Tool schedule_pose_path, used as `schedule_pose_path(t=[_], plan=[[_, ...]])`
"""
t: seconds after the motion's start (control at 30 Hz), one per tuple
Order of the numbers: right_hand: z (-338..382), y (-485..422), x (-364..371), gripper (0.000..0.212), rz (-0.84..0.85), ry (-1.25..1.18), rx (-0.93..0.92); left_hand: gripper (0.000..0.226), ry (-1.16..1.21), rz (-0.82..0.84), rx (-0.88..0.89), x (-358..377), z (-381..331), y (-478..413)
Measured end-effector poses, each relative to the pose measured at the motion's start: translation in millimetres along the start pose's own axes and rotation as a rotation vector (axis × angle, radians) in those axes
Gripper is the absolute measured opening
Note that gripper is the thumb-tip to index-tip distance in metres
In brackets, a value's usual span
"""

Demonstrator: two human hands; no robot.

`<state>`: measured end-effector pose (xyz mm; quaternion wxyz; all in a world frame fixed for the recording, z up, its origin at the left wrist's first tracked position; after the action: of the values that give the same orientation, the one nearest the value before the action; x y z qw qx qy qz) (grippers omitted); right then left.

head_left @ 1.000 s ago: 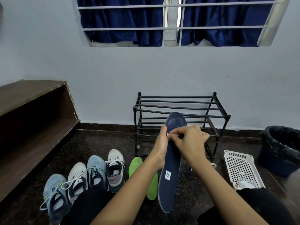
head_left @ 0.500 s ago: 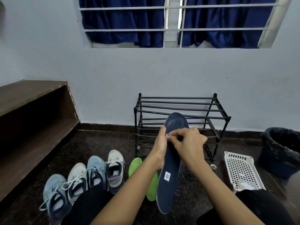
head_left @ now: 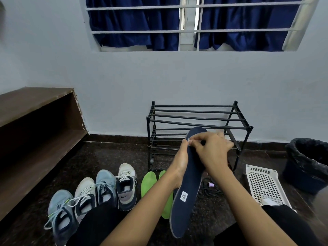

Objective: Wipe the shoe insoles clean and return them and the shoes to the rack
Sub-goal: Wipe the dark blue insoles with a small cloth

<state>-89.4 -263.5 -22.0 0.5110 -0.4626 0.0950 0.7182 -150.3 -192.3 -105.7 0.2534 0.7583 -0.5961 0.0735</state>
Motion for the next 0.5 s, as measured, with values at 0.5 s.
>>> schedule_pose_path(t=[0.5], plan=[[-12.2, -6.6, -9.1, 0.008, -0.066, 0.070, 0.111, 0.060, -0.095, 0.045, -0.021, 9.4, 1.8, 2.4]])
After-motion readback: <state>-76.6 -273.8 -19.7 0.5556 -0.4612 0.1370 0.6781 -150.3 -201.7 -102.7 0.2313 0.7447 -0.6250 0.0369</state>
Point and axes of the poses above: each hand's wrist, its own y-axis away from the middle knuckle, its own x-axis out of the palm, z = x × y, the point moved 8 cm from there along -y, towards the middle knuckle, and after that the axes turned 12 degrees about z, right-handed, at the moved point
